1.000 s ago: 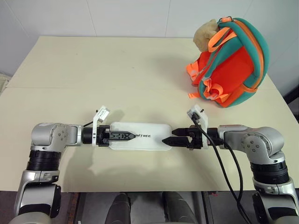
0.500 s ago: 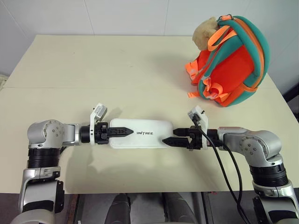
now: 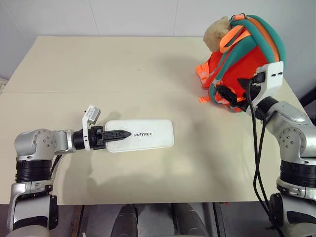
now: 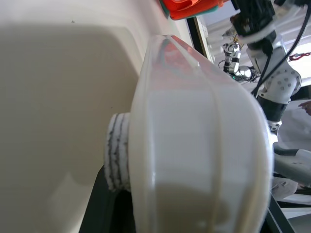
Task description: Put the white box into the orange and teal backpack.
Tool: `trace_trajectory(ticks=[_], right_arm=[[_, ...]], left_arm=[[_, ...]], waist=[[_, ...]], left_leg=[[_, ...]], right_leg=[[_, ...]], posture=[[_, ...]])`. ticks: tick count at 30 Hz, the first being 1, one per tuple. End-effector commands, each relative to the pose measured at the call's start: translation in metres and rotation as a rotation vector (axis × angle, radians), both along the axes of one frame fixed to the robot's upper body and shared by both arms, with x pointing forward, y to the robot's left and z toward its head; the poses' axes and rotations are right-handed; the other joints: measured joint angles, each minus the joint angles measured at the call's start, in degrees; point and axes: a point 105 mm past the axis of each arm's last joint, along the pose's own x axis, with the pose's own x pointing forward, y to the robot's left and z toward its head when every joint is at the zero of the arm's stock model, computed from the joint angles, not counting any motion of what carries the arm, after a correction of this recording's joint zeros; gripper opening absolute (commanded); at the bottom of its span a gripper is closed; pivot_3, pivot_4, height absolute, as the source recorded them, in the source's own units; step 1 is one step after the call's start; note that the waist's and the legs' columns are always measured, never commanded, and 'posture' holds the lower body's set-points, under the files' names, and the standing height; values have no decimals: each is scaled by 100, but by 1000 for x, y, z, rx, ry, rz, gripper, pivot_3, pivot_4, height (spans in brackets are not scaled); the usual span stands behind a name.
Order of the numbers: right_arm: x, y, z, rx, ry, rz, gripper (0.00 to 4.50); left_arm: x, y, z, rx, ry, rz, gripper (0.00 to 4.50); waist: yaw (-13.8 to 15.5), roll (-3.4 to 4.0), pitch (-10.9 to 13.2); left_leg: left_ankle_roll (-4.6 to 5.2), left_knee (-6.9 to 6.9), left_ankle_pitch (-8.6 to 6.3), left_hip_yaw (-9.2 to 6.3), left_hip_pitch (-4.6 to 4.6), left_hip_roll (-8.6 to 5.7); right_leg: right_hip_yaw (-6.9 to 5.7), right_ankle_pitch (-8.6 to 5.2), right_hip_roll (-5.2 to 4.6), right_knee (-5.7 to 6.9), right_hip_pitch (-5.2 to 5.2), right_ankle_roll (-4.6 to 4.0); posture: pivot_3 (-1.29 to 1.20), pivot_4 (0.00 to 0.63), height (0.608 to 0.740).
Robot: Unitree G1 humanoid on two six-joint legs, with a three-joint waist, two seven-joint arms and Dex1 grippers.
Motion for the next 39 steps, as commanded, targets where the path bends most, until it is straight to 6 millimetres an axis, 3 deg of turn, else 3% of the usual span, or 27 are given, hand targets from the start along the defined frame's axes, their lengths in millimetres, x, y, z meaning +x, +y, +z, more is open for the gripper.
trace_trajectory(ticks=[1, 8, 14, 17, 24, 27, 29, 34, 39], right_arm=[[16, 10, 11, 19, -53, -27, 4500], [58, 32, 20, 75, -88, -31, 4500], [95, 24, 12, 36, -87, -207, 4500], [102, 25, 8, 69, -88, -255, 3897], [102, 48, 17, 146, -150, -155, 1542], [94, 69, 23, 162, -207, 16, 501], [88, 76, 27, 185, -218, 99, 162], [43, 96, 42, 292, -198, 454, 151], [-27, 114, 59, 383, -85, 807, 151]], left_arm=[[-1, -5, 11, -5, -70, -35, 1226], [-3, -5, 8, -15, -88, -25, 1226], [-4, -5, 3, -35, -93, -4, 1226], [-3, -6, 1, -49, -98, 4, 1226], [-2, -7, -1, -65, -111, 26, 1226], [-1, 1, 2, -62, -144, 56, 1226], [3, 10, 6, -37, -183, 85, 1226], [10, 48, 28, 17, -290, 162, 1226], [3, 81, 46, 103, -348, 210, 1226]], waist=[[-16, 1, 0], [-20, 2, 1], [-86, 3, 2], [-120, 3, 2], [-204, 3, 2], [-249, 4, 2], [-289, 4, 2], [-320, 8, 4], [-297, 12, 7]], left_leg=[[-1, 0, 1, 0, 0, 0], [-3, 9, 6, 0, 1, -1], [-3, 5, 7, -1, 2, -1], [-4, 2, 7, -1, 2, -2], [-10, 5, 13, -3, 6, -2], [-9, 9, 15, -3, 6, -2], [-10, 11, 16, -5, 7, -2], [-36, 1, 32, -20, 8, 3], [-33, -12, 31, -28, 3, 3]], right_leg=[[1, 0, 0, 6, -2, 0], [1, 0, 1, 26, -5, 0], [-1, 0, 0, 27, -5, 0], [-1, 0, -1, 25, -4, 0], [-1, 0, 1, 40, -4, 0], [-1, 0, 1, 46, -4, 0], [-1, 0, 2, 51, -3, 0], [-10, -1, 9, 58, -6, -1], [-14, -5, 7, 79, -12, -8]], posture=[[0, 150, 740], [0, 150, 740], [0, 150, 740], [0, 150, 740], [0, 150, 740], [0, 150, 740], [0, 150, 740], [0, 150, 740], [0, 150, 740]])
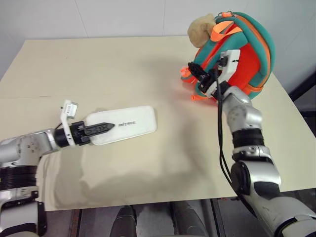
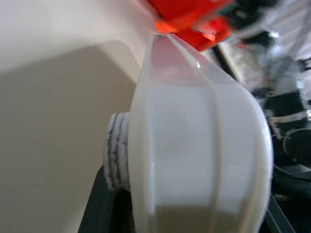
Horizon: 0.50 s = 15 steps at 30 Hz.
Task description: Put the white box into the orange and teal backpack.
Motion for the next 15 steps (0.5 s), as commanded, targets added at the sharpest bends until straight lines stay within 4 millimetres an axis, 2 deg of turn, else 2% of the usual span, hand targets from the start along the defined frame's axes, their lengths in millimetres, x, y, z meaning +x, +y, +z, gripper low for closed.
trace_trajectory(ticks=[1, 3, 6, 9, 11, 15], right_arm=[[-64, 25, 41, 27, -84, 326, 151], [-101, 32, 42, 1, -64, 498, 151], [-157, 30, 24, -80, 14, 742, 151], [-188, 21, 2, -150, 126, 848, 151], [-200, 13, -18, -210, 227, 858, 151], [-190, 0, -41, -278, 313, 759, 151]], left_arm=[[-5, 16, 23, -4, -86, 17, 1226], [-8, 20, 27, -4, -97, 18, 1226], [-10, 17, 26, -13, -105, 10, 1226], [-15, 10, 22, -24, -104, -14, 1226], [-19, 5, 20, -33, -113, -33, 1226], [-24, -1, 29, -73, -218, -64, 1226]], waist=[[-1, 2, 1], [9, 2, 1], [73, 2, 1], [156, 1, 1], [194, -2, 0], [316, -4, 0]], left_leg=[[7, -1, -4, 0, 1, 0], [9, -5, -5, 0, 1, 1], [12, -11, -7, -7, 1, 2], [19, -10, -12, -5, -1, 1], [23, -7, -14, -5, -3, 1], [26, 13, -16, -1, -2, -3]], right_leg=[[0, -2, 0, -2, -1, -3], [-1, -7, 1, -16, -5, -9], [-11, -19, 0, -13, -6, -17], [-11, -24, -4, -22, -5, -20], [-13, -24, -6, -30, -2, -20], [-12, -21, -8, -34, 5, -16]], posture=[[0, 150, 740], [0, 150, 740], [0, 150, 740], [0, 150, 740], [0, 150, 740], [0, 150, 740]])
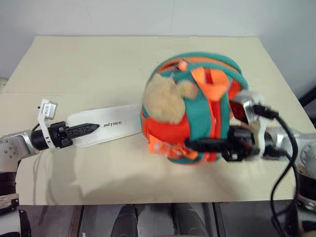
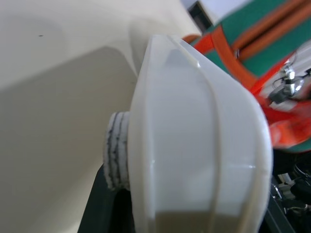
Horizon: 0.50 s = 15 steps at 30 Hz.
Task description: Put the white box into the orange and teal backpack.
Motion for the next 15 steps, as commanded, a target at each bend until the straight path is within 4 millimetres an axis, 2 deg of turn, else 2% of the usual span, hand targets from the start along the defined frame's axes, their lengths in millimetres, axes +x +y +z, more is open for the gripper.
trace_trajectory(ticks=[1, 5, 10, 15], right_arm=[[0, -5, -1, -23, -43, 1, 151], [15, -13, -6, -36, -53, -48, 151], [25, -13, -12, -41, -64, -57, 151], [27, -7, -16, -31, -67, -47, 151]], left_arm=[[-6, -6, 28, -51, -157, -45, 1226], [-19, -7, 52, -65, -273, -86, 1226], [-32, -6, 78, -28, -376, -104, 1226], [-38, -14, 90, -32, -425, -141, 1226]], waist=[[16, -2, 1], [12, -4, 1], [12, -5, 1], [13, -5, 1]], left_leg=[[0, 8, 0, 1, 0, 0], [1, 30, 0, 3, 1, 0], [3, 25, -1, 5, 0, 1], [6, 21, -4, 5, 0, 2]], right_leg=[[1, 3, 1, 1, 3, 3], [4, 19, 4, -12, 16, 11], [5, 20, 4, -16, 15, 12], [5, 19, 3, -17, 15, 12]], posture=[[0, 150, 740], [0, 150, 740], [0, 150, 740], [0, 150, 740]])
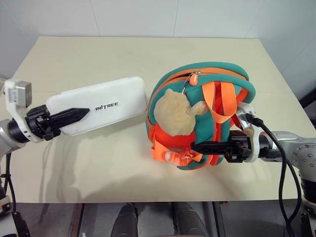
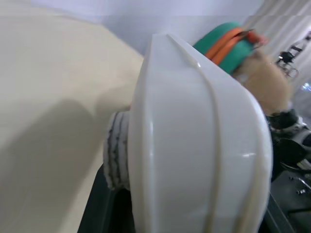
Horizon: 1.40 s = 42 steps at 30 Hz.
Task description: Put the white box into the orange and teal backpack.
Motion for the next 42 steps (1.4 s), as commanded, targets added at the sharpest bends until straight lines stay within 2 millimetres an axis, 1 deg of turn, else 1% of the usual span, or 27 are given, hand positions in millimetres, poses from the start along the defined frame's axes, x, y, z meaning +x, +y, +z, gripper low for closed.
trace_trajectory(ticks=[1, 3, 9, 12, 15, 17, 20, 24, 28, 33, 37, 42], right_arm=[[-1, 6, 5, 29, -43, 26, 151], [-1, 8, 5, 35, -47, 28, 151], [-4, 11, 4, 43, -50, 31, 151], [-5, 11, 3, 44, -50, 26, 151], [-5, 11, 3, 46, -54, 17, 151], [-5, 11, 3, 47, -55, 13, 151], [-6, 12, 3, 52, -58, 10, 151], [-6, 13, 3, 54, -59, 8, 151], [-7, 13, 3, 56, -59, 4, 151], [-7, 14, 3, 61, -57, 5, 151], [-7, 15, 2, 65, -57, 6, 151], [-7, 17, 2, 70, -56, 7, 151]], left_arm=[[-10, -10, 21, -5, -104, -59, 1226], [-7, -17, 23, -14, -122, -85, 1226], [9, -36, 31, -47, -171, -158, 1226], [11, -44, 36, -75, -179, -205, 1226], [12, -52, 34, -45, -166, -258, 1226], [15, -56, 30, -2, -180, -267, 1226], [20, -61, 31, 37, -207, -281, 1226], [20, -62, 24, 126, -203, -316, 1226], [26, -52, 4, 325, -202, -315, 1226], [34, -47, -9, 492, -240, -339, 1226], [38, -53, -3, 489, -277, -368, 1226], [42, -76, 11, 491, -356, -455, 1226]], waist=[[-1, 0, 0], [0, 0, 0], [20, 0, 0], [14, 0, 0], [12, 0, 0], [12, 0, 0], [15, 0, 0], [12, -1, 0], [11, 0, 0], [12, 0, 0], [10, 0, 0], [16, -1, 0]], left_leg=[[0, 1, 0, 0, 0, 0], [0, 3, 0, 0, 0, 0], [0, 14, 0, -1, 0, -1], [0, 13, 0, -1, -1, -1], [2, 13, -1, -3, -3, -1], [4, 12, -2, -2, -3, -1], [4, 13, -2, -2, -3, -1], [4, 18, -2, -2, -3, -1], [4, 13, -2, -2, -2, -1], [4, 17, -2, -2, -1, -1], [5, 17, -3, -2, 0, -1], [5, 20, -3, -3, -1, 0]], right_leg=[[0, 0, 1, 1, 0, 0], [0, 0, 1, 2, 0, 0], [-2, 2, 2, 3, 6, 4], [-2, 3, 3, 3, 6, 5], [-2, 3, 3, 3, 5, 5], [-2, 2, 3, 2, 5, 5], [-2, 2, 4, 4, 5, 5], [-2, 2, 4, 5, 8, 6], [-2, 2, 5, 2, 7, 5], [-2, 2, 6, 5, 9, 4], [-2, 2, 6, 5, 10, 4], [-2, 1, 7, 10, 10, 5]], posture=[[0, 150, 740], [0, 150, 740], [0, 150, 740], [0, 150, 740], [0, 150, 740], [0, 150, 740], [0, 150, 740], [0, 150, 740], [0, 150, 740], [0, 150, 740], [0, 150, 740], [0, 150, 740]])
